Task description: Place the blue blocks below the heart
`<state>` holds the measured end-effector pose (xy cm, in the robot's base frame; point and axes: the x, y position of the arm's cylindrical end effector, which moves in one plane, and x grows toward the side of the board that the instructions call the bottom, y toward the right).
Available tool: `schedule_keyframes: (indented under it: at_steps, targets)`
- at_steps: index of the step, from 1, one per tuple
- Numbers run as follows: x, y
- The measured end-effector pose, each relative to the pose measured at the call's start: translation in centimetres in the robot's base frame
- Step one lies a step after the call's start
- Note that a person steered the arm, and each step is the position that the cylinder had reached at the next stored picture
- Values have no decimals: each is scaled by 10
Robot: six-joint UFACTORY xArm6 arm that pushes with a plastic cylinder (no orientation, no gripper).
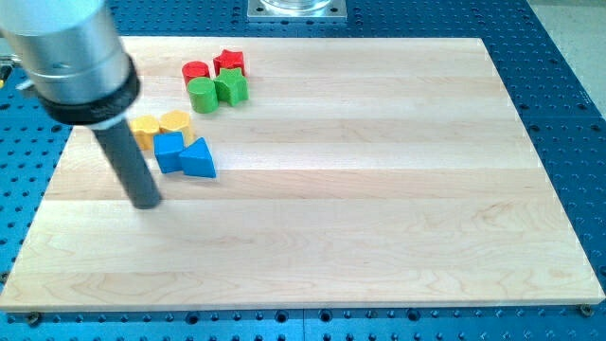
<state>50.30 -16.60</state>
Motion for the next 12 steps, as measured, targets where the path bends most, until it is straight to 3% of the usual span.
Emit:
schedule_keyframes:
  at_steps: [2,4,5,6,8,10,11,12]
  targets:
    - [-25,3]
    - [3,5]
    - [-4,70]
    - [-40,99]
    - [-39,83]
    - [12,35]
    - [-12,83]
    - [-41,65]
